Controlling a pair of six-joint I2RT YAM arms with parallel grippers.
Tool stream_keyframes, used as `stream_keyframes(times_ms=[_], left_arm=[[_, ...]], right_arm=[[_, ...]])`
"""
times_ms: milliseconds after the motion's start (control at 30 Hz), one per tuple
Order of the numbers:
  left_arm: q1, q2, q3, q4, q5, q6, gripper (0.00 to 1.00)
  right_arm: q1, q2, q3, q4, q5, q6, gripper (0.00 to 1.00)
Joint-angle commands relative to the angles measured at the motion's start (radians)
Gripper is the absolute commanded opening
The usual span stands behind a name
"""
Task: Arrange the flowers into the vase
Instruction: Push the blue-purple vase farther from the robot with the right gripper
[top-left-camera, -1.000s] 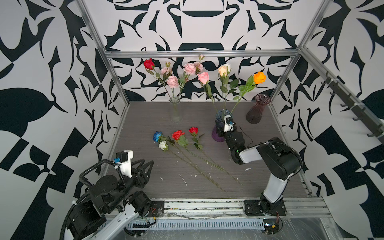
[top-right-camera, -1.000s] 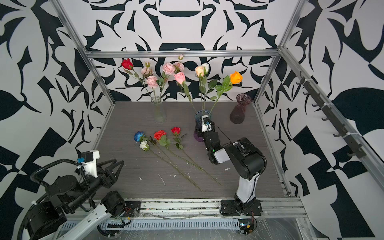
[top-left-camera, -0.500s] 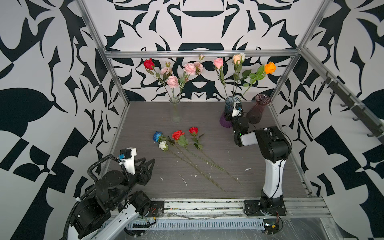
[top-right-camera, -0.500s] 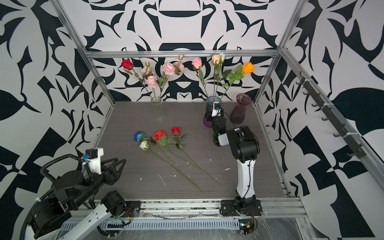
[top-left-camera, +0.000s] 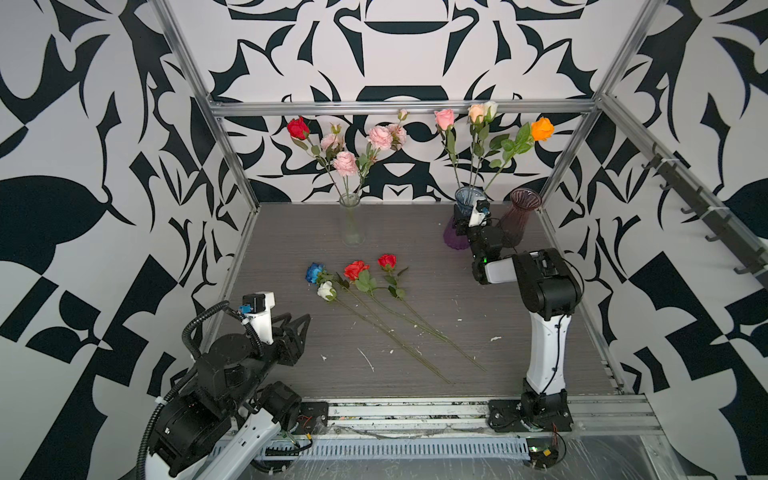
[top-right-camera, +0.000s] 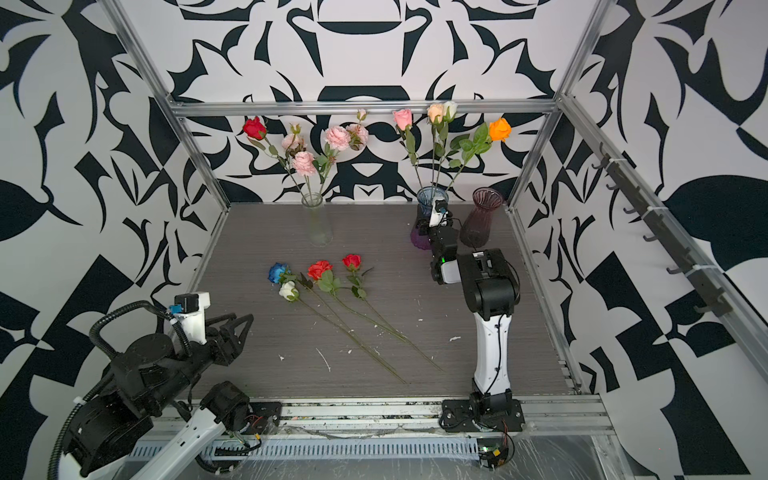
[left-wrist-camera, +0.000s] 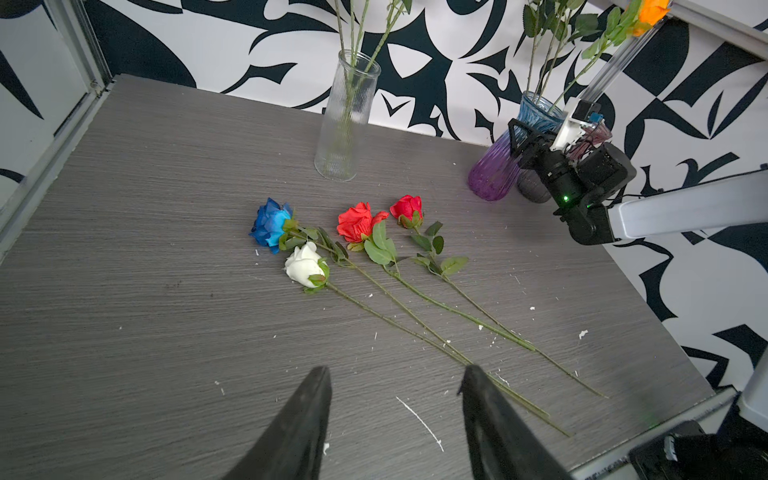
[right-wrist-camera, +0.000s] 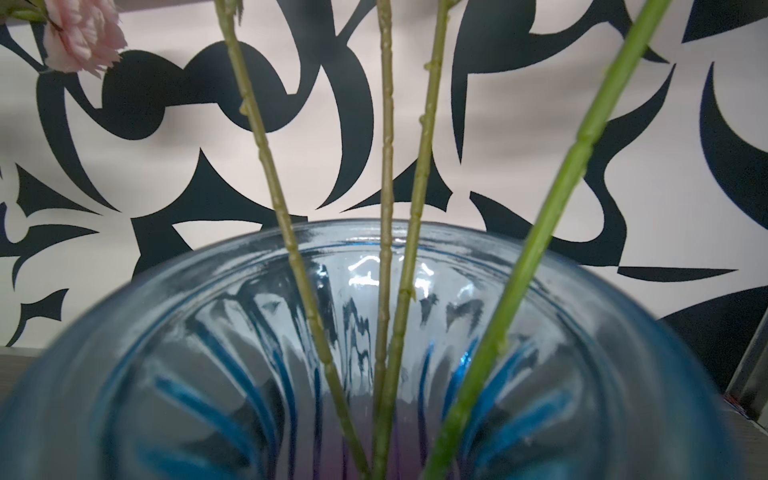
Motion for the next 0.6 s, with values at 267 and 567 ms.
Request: stream_keyframes(times_ms=[267,567], left_arm=[[0.008,-0.010,-0.014,0.008,0.032,0.011,0.55],[0.008,-0.036,-0.015,0.008,0.034,0.012,0.56]], right_arm=[[-0.002,-0.060,-0.043,-0.025,-0.019,0.027,0.99],[-0.002,-0.175,-0.131,-0.030,-0.021,0.027,0.99]])
